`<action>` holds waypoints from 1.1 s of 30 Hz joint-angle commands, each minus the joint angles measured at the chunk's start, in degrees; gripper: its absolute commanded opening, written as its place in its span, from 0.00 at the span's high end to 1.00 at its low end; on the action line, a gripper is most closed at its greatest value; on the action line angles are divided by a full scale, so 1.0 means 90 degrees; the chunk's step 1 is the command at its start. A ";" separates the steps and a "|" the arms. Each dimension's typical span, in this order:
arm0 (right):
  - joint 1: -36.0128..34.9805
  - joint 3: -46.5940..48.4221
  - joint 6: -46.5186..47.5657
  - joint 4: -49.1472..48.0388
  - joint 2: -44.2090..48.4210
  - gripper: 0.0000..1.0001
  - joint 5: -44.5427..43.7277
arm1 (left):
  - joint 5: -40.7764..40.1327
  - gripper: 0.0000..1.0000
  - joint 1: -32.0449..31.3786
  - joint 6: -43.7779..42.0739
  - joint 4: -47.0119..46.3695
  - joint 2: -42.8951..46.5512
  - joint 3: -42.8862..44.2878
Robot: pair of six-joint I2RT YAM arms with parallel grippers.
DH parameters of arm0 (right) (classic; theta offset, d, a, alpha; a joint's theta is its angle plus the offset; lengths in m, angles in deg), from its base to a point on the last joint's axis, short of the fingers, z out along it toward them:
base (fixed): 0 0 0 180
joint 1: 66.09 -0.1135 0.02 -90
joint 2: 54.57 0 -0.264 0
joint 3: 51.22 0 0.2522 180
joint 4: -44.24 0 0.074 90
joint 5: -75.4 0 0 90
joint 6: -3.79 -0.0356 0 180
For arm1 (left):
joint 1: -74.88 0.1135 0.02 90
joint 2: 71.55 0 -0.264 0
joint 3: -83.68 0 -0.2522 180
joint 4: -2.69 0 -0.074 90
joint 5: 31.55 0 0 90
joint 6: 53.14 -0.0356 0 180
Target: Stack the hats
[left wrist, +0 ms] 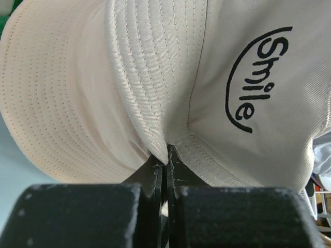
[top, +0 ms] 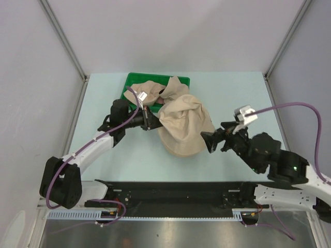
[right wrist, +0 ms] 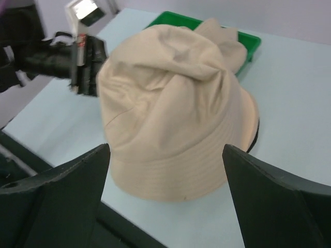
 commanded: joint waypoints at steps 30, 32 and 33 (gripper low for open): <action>0.7630 -0.2601 -0.4244 -0.2968 -0.1711 0.09 0.9814 | -0.0528 1.00 0.0089 -0.0108 -0.0543 0.0737 -0.0922; 0.7630 -0.2581 -0.4157 -0.2851 -0.1818 0.10 0.9833 | -0.0557 1.00 0.0089 -0.0118 -0.0563 0.0785 -0.0932; 0.7630 -0.2610 -0.4157 -0.2880 -0.1847 0.09 0.9969 | -0.0557 1.00 0.0089 -0.0108 -0.0592 0.0786 -0.0932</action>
